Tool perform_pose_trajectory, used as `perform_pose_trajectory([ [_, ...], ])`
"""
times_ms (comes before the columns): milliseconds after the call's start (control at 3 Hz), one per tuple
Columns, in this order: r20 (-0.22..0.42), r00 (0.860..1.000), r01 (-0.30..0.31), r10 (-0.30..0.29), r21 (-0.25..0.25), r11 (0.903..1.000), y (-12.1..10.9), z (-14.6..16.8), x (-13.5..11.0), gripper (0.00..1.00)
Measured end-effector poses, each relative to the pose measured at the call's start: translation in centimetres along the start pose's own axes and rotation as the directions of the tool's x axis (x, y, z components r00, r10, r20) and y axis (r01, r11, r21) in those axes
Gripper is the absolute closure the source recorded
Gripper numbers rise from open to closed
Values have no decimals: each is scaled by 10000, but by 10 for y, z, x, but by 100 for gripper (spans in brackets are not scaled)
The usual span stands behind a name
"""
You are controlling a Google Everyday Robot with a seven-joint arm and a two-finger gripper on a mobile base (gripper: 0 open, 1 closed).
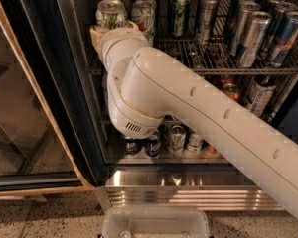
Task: Pick 7up can from top shelf of fridge
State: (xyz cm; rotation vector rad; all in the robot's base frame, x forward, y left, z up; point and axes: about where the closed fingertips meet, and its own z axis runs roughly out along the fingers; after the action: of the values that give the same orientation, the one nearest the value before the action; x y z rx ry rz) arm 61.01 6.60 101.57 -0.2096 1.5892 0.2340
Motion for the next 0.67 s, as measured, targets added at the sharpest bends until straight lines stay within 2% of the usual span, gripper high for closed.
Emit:
perform_pose_trajectory([
  [667, -168, 9998, 98, -96, 121, 9999, 9, -25, -6, 100],
])
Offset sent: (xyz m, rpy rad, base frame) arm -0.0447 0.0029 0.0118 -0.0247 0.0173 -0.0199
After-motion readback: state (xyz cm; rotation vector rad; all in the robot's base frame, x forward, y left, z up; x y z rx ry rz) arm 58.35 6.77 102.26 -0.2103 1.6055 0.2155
